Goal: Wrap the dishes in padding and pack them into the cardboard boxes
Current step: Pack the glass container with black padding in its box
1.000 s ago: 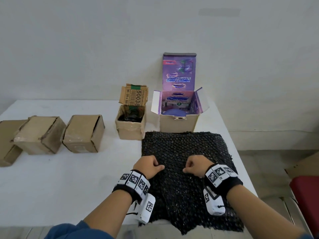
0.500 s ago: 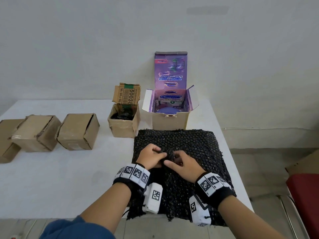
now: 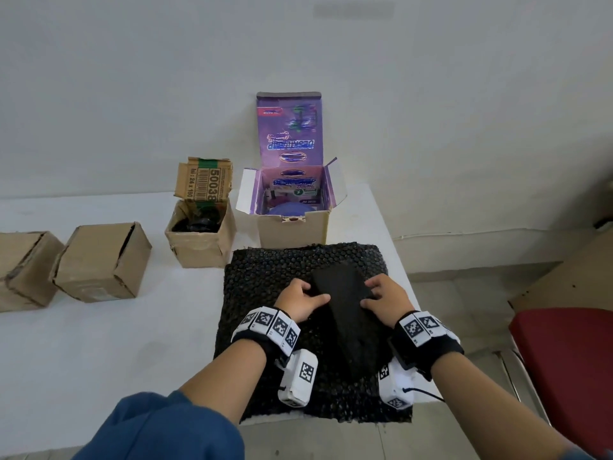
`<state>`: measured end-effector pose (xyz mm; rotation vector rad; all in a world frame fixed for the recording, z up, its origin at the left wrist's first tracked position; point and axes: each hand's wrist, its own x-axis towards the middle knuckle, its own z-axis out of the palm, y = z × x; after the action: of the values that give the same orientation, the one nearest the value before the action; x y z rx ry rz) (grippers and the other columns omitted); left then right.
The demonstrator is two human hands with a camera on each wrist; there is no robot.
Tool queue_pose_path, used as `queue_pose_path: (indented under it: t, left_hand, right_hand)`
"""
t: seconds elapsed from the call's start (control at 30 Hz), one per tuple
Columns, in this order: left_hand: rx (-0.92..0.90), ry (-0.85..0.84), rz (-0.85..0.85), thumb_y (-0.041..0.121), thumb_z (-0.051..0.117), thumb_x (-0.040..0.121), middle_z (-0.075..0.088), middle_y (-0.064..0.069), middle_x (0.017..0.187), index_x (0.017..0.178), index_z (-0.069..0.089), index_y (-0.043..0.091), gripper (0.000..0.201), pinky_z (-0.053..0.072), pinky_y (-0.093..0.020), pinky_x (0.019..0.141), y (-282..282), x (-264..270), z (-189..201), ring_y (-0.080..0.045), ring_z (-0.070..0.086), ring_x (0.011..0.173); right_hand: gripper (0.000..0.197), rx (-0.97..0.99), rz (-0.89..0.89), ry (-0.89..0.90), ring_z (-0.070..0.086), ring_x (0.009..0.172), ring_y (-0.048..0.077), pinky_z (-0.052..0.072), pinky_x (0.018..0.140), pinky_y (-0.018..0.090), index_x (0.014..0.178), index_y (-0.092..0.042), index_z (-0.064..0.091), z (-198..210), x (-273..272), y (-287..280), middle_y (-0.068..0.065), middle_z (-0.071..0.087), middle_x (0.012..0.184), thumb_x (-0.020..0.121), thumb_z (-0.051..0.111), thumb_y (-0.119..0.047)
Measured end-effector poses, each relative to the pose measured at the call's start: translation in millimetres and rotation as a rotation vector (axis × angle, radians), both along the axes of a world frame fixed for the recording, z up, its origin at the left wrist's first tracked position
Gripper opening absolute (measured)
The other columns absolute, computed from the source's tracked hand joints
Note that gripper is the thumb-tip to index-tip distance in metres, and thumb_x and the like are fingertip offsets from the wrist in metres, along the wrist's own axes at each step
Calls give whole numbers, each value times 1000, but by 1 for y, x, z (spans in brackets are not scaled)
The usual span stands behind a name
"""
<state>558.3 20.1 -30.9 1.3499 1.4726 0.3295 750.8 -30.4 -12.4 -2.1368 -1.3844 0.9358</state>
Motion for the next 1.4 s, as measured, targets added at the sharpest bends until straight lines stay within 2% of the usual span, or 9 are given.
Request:
queue_pose_path:
  t: [0.17, 0.33, 0.53, 0.7, 0.83, 0.9, 1.03, 1.23, 1.4]
  left_hand:
    - [-33, 49, -19, 44, 72, 77, 67, -5, 81, 117, 51, 11, 55, 50, -30, 69, -6, 20, -11, -19, 67, 75]
    - [-49, -121, 32, 26, 65, 87, 55, -2, 67, 73, 56, 14, 21, 45, -23, 55, -6, 22, -3, -11, 52, 58]
    - [-74, -388, 132, 25, 54, 95, 63, -7, 103, 97, 56, 13, 13, 50, -39, 88, 9, -11, 30, -20, 61, 93]
    - [165, -327, 230, 30, 61, 90, 66, -12, 108, 109, 59, 9, 28, 48, -48, 97, 27, -53, 49, -26, 63, 101]
    - [294, -300, 370, 29, 66, 86, 62, -11, 102, 116, 45, 16, 39, 52, -41, 89, 42, -86, 67, -24, 62, 94]
    - [369, -295, 413, 27, 68, 85, 61, -11, 100, 112, 42, 18, 39, 52, -38, 85, 51, -105, 74, -22, 61, 91]
    - [386, -351, 270, 20, 58, 91, 63, -11, 98, 92, 45, 29, 16, 52, -42, 87, 71, -148, 84, -24, 61, 91]
    - [294, -596, 68, 4, 41, 98, 59, -5, 101, 99, 55, 21, 23, 48, -35, 86, 99, -201, 105, -18, 57, 94]
    - [324, -415, -137, 14, 74, 79, 55, 2, 126, 125, 50, 31, 55, 50, -30, 95, 131, -245, 105, -11, 55, 115]
  right_hand:
    - [38, -8, -70, 26, 51, 93, 18, 35, 79, 20, 114, -10, 55, -15, 11, -6, 3, 52, 97, 79, 71, -10]
    - [36, 77, -66, 64, 50, 90, 18, 35, 78, 21, 109, -10, 51, -16, 8, -11, 4, 53, 95, 79, 71, -9]
    - [54, 210, 114, 164, 52, 109, 20, 44, 98, 36, 111, -22, 30, 2, -10, -6, 6, 45, 119, 79, 73, -21]
    - [72, 254, 253, 325, 61, 82, 23, 52, 78, 23, 122, -29, 22, 26, -49, 19, 14, 47, 124, 78, 73, -5]
    - [98, 333, 419, 353, 36, 131, 9, 39, 105, 28, 140, -38, 18, 40, -89, 41, -5, 29, 143, 66, 82, -38]
    - [99, 336, 446, 427, 33, 132, 0, 40, 109, 37, 140, -43, 20, 45, -109, 55, -6, 28, 146, 64, 83, -37]
    - [95, 344, 491, 431, 32, 136, 7, 34, 113, 43, 140, -48, 24, 52, -152, 81, -7, 30, 147, 65, 82, -45]
    - [90, 375, 422, 555, 35, 133, 4, 34, 109, 24, 142, -33, 24, 56, -206, 111, -3, 35, 144, 72, 80, -27]
    - [78, 426, 372, 563, 46, 126, 8, 41, 107, 31, 134, -33, 43, 61, -229, 137, 3, 46, 136, 69, 81, -13]
